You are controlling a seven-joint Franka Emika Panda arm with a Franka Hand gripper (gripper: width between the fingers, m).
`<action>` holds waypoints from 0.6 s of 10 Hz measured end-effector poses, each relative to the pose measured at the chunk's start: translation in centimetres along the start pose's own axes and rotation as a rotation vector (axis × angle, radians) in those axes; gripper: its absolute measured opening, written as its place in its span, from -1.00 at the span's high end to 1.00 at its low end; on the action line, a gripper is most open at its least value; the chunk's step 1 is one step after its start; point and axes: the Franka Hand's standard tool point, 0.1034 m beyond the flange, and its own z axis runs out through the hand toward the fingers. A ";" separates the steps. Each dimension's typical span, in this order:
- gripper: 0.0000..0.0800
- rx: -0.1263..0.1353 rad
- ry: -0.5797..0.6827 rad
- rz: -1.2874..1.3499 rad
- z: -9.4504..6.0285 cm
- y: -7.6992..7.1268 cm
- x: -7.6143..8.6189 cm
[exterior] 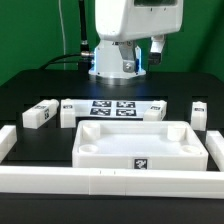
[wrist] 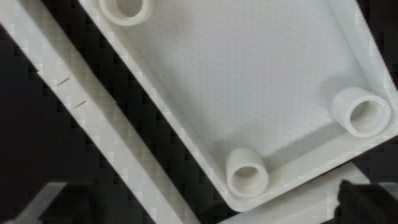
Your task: Assemble desk
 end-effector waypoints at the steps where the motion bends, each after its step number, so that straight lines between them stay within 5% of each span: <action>1: -0.62 0.007 -0.003 -0.082 0.5 -0.3 -0.1; 6: -0.62 0.012 -0.010 -0.424 0.9 -0.4 -0.4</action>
Offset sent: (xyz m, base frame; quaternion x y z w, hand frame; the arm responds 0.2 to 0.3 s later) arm 0.0000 0.0000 0.0000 0.0000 0.0000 -0.1296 0.9916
